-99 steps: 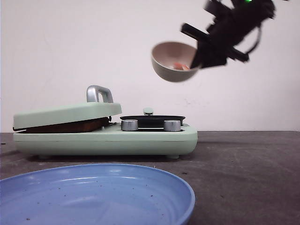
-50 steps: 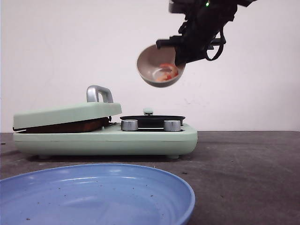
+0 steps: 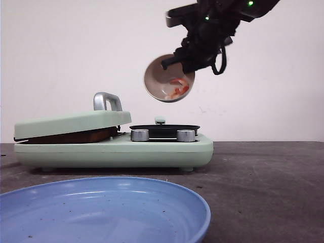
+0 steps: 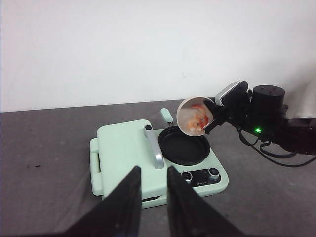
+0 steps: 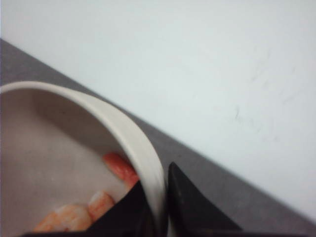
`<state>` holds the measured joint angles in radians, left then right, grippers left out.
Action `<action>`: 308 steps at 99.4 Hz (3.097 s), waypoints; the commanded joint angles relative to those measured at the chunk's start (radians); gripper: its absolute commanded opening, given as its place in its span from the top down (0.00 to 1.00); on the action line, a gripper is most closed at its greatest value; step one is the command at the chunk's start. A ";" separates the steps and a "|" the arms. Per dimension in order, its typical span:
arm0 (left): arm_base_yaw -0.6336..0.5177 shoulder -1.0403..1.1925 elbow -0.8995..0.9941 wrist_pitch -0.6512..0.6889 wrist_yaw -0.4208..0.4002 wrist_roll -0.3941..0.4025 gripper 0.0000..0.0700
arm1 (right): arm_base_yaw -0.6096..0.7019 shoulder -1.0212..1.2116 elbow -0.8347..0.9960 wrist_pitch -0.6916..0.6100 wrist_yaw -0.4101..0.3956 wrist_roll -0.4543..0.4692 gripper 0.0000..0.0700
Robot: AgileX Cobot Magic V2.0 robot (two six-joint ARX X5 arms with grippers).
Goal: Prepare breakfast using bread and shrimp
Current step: 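Lift the bowl with the right gripper and tilt it over the frying pan, then set the empty bowl back on the table and open the right gripper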
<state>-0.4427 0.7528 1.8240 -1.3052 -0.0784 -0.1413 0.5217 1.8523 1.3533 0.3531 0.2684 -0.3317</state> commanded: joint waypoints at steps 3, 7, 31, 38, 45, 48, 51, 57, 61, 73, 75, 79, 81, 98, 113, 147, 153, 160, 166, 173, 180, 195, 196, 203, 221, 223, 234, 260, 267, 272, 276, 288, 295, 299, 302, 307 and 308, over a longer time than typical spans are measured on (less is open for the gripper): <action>-0.005 0.005 0.018 0.011 -0.004 -0.001 1.00 | 0.021 0.018 0.027 0.061 0.029 -0.138 1.00; -0.005 0.005 0.018 0.011 -0.004 0.000 1.00 | 0.027 0.018 0.027 0.077 0.039 -0.179 1.00; -0.005 0.005 0.018 0.011 -0.004 0.002 1.00 | 0.053 0.018 0.028 0.143 0.076 -0.356 1.00; -0.005 0.005 0.018 0.011 -0.004 0.002 1.00 | 0.055 0.018 0.028 0.159 0.077 -0.389 1.00; -0.005 0.005 0.018 0.011 -0.004 0.002 1.00 | 0.061 0.018 0.028 0.181 0.081 -0.425 1.00; -0.005 0.005 0.018 0.011 -0.004 0.002 1.00 | 0.064 0.018 0.028 0.191 0.081 -0.443 1.00; -0.005 0.005 0.018 0.011 -0.004 0.002 1.00 | 0.066 0.018 0.028 0.200 0.081 -0.460 1.00; -0.005 0.005 0.018 0.011 -0.004 0.002 1.00 | 0.072 0.018 0.029 0.215 0.083 -0.488 1.00; -0.005 0.005 0.018 0.011 -0.004 0.002 1.00 | 0.076 0.018 0.029 0.228 0.089 -0.505 1.00; -0.005 0.005 0.018 0.011 -0.004 0.002 1.00 | 0.087 0.018 0.029 0.259 0.099 -0.586 1.00; -0.005 0.005 0.018 0.011 -0.004 0.002 1.00 | 0.088 0.018 0.029 0.266 0.099 -0.598 1.00; -0.005 0.005 0.018 0.011 -0.004 0.002 1.00 | 0.090 0.018 0.029 0.282 0.100 -0.621 1.00; -0.005 0.005 0.018 0.011 -0.004 0.002 1.00 | 0.091 0.018 0.029 0.288 0.100 -0.629 1.00; -0.005 0.005 0.018 0.010 -0.004 0.002 1.00 | 0.091 0.018 0.039 0.304 0.101 -0.678 1.00; -0.005 0.005 0.018 0.010 -0.004 0.002 1.00 | 0.091 0.018 0.055 0.304 0.103 -0.703 1.00; -0.005 0.005 0.018 0.008 -0.004 0.003 1.00 | 0.083 0.014 0.063 0.282 0.153 -0.549 0.99; -0.005 0.005 0.018 0.009 -0.004 0.007 1.00 | 0.071 -0.008 0.063 0.217 0.188 -0.452 0.99; -0.005 0.005 0.018 0.009 -0.004 0.018 1.00 | 0.044 -0.049 0.063 0.080 0.192 -0.295 0.99; -0.005 0.005 0.018 0.009 -0.004 0.026 1.00 | 0.014 -0.091 0.063 -0.048 0.179 -0.145 0.99; -0.005 0.005 0.018 0.009 -0.004 0.028 1.00 | -0.038 -0.145 0.063 -0.220 0.123 0.048 0.99; -0.005 0.005 0.018 0.009 -0.004 0.029 1.00 | -0.106 -0.200 0.063 -0.420 0.016 0.272 0.99; -0.005 0.005 0.018 0.010 -0.004 0.048 1.00 | -0.260 -0.261 0.059 -0.750 -0.248 0.515 1.00; -0.005 0.005 0.018 0.010 -0.004 0.049 1.00 | -0.268 -0.262 0.059 -0.763 -0.256 0.515 0.99; -0.005 0.005 0.018 0.009 -0.004 0.052 1.00 | -0.315 -0.267 0.058 -0.843 -0.294 0.494 1.00; -0.005 0.005 0.018 0.003 -0.004 0.052 1.00 | -0.431 -0.266 0.039 -1.001 -0.426 0.470 1.00; -0.005 0.005 0.018 0.003 -0.004 0.052 1.00 | -0.442 -0.266 0.035 -1.014 -0.449 0.470 1.00; -0.005 0.005 0.018 0.002 -0.004 0.062 1.00 | -0.486 -0.266 0.005 -1.069 -0.478 0.469 1.00; -0.005 -0.002 0.018 -0.014 -0.004 0.063 1.00 | -0.526 -0.264 -0.139 -1.046 -0.406 0.462 1.00; -0.005 -0.006 0.018 -0.015 -0.004 0.063 1.00 | -0.530 -0.264 -0.185 -1.021 -0.394 0.466 1.00; -0.005 -0.009 0.018 -0.019 -0.004 0.063 1.00 | -0.535 -0.262 -0.215 -1.004 -0.392 0.470 1.00; -0.005 -0.010 0.018 -0.021 -0.004 0.063 1.00 | -0.538 -0.261 -0.236 -0.995 -0.386 0.472 1.00; -0.005 -0.016 0.018 -0.042 -0.004 0.062 1.00 | -0.546 -0.258 -0.273 -0.973 -0.369 0.474 1.00; -0.005 -0.017 0.018 -0.049 -0.004 0.062 1.00 | -0.553 -0.258 -0.275 -0.969 -0.369 0.475 0.99; -0.005 -0.018 0.018 -0.053 -0.004 0.062 1.00 | -0.554 -0.258 -0.275 -0.966 -0.371 0.475 0.99; -0.005 -0.018 0.018 -0.058 -0.004 0.062 1.00 | -0.554 -0.258 -0.275 -0.965 -0.372 0.475 0.97; -0.005 -0.018 0.018 -0.064 -0.004 0.062 1.00 | -0.554 -0.258 -0.275 -0.966 -0.372 0.476 0.87; -0.005 -0.018 0.018 -0.065 -0.004 0.062 1.00 | -0.554 -0.258 -0.275 -0.967 -0.372 0.476 0.82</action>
<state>-0.4427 0.7319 1.8240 -1.3693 -0.0799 -0.0910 -0.0330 1.5780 1.0683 -0.6163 -0.1020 0.1329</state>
